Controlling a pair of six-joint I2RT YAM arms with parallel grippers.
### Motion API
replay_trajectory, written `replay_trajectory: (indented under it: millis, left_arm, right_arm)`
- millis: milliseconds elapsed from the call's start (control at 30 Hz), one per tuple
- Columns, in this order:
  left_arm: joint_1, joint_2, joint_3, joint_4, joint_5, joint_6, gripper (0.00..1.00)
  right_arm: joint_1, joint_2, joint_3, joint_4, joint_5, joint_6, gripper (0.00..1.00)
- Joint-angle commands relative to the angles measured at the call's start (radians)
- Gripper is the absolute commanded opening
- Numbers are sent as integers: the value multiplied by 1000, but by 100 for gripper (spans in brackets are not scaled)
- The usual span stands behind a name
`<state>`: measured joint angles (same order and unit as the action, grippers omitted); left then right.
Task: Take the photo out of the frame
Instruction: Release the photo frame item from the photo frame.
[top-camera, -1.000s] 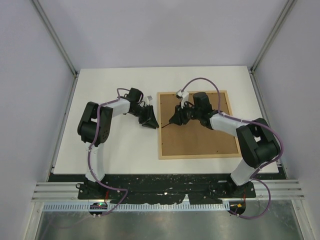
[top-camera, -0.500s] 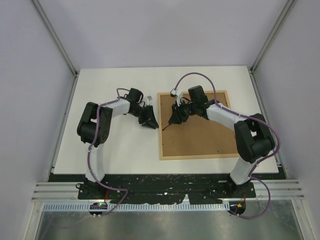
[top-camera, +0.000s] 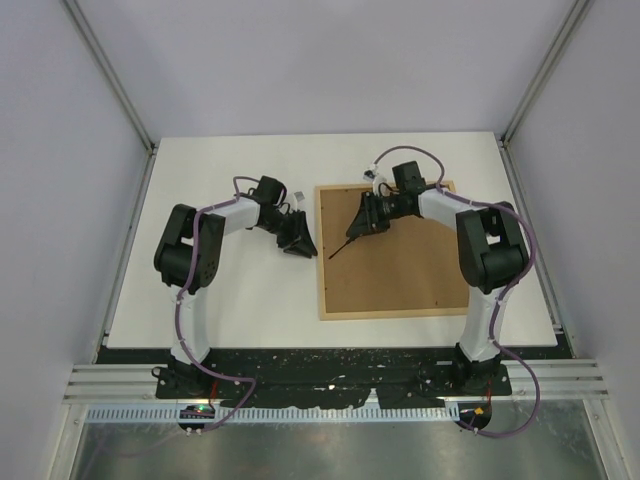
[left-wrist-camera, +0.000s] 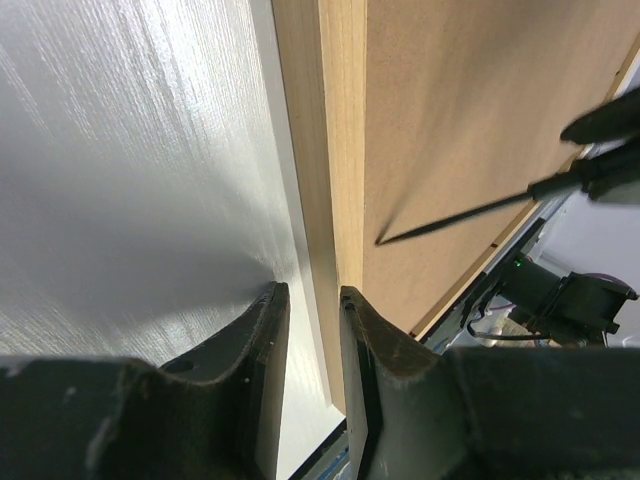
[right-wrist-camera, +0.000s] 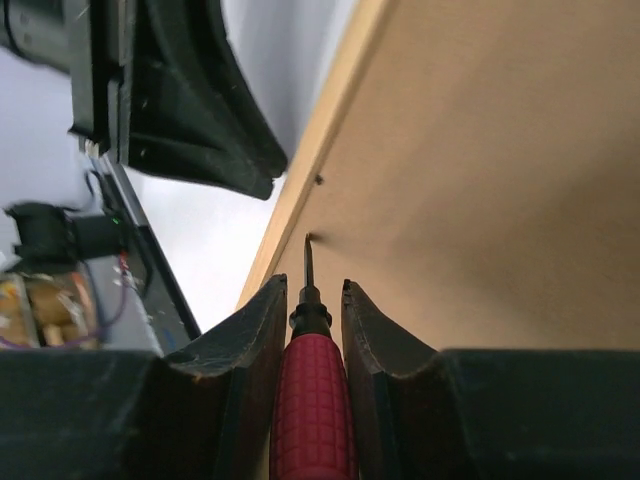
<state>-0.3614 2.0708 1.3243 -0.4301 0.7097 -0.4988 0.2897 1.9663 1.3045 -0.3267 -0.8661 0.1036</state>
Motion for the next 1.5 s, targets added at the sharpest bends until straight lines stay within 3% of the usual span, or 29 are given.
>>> replay_trajectory:
  millis: [0, 233, 367, 833, 1467]
  left_arm:
    - [-7, -32, 16, 20, 13, -9, 31]
    - [-22, -6, 12, 50, 45, -33, 30]
    - [-31, 5, 12, 63, 53, -47, 30]
    - [-31, 17, -4, 83, 54, -61, 27]
    - [-34, 22, -10, 90, 45, -69, 26]
  right_arm:
    - [-73, 35, 6, 124, -7, 266, 8]
    - [-101, 48, -102, 427, -7, 502, 8]
    - [-95, 92, -103, 500, -2, 608, 8]
    - [-75, 60, -177, 552, -30, 555, 8]
    - [-113, 43, -221, 580, -65, 605, 8]
